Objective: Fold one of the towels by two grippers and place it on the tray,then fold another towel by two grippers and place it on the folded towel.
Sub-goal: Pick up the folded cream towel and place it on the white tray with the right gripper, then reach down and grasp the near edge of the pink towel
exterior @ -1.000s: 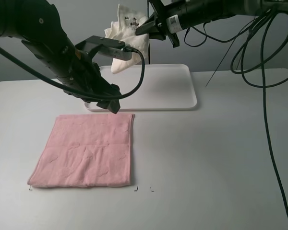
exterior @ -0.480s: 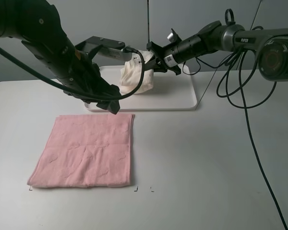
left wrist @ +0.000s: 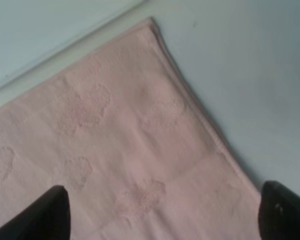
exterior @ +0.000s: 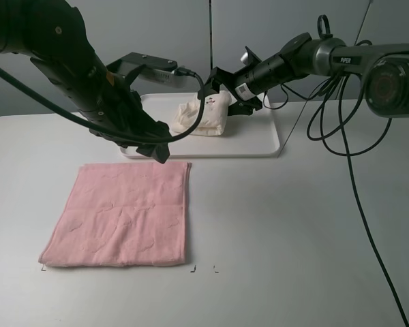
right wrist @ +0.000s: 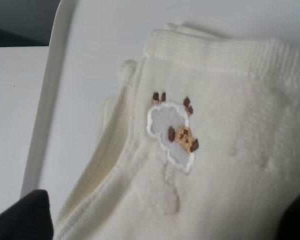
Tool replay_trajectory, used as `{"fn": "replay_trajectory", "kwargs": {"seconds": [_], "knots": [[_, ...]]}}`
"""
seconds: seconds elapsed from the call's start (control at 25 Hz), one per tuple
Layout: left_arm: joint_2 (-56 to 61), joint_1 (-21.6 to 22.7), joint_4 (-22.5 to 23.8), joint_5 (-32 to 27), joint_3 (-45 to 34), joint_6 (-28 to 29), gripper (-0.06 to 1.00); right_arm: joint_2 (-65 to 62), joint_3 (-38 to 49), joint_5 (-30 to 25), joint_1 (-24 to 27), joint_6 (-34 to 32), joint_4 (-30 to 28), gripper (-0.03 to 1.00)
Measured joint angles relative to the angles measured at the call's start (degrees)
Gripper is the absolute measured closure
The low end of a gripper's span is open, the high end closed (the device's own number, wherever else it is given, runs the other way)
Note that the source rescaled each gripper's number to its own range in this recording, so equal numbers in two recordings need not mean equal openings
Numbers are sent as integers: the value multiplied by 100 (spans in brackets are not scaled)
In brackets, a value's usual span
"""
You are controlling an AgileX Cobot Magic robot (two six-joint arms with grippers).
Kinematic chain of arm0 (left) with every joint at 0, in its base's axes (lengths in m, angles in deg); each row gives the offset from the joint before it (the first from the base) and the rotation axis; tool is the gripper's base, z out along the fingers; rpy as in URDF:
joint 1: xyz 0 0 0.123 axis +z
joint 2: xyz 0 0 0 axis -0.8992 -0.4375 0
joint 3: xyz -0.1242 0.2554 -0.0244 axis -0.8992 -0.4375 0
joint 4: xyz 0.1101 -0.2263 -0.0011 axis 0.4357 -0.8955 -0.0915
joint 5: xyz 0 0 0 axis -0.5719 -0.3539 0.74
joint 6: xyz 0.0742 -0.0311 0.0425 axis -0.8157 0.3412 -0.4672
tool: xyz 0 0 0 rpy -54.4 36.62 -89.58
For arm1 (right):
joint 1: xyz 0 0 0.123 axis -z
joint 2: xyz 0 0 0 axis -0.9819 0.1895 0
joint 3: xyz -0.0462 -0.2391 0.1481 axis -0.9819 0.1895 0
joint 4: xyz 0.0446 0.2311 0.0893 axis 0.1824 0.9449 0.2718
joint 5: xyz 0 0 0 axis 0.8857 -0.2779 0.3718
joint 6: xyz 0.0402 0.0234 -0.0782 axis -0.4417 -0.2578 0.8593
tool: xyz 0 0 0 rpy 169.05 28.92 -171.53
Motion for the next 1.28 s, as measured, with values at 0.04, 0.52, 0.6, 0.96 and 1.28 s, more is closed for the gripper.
{"fn": "replay_trajectory", "kwargs": {"seconds": [0.04,0.52,0.6,0.96,1.28], "knots": [[0,0,1,-4,0,0,-2,-36,0,0,0,-12,-146,-3],[437,844,149,-701,0,-591,-2,-1326,-14,-839,0,275,-1931,-3],[645,1153,149,-956,0,-1015,-2,-1430,-14,-1152,0,315,-2149,-3],[907,1798,253,-2433,-12,-3510,-2,-1580,246,-2009,-863,577,-3388,-3],[907,1831,1247,-2884,-12,-5602,-2,-1685,391,-2061,-2068,1188,-3919,-3]]}}
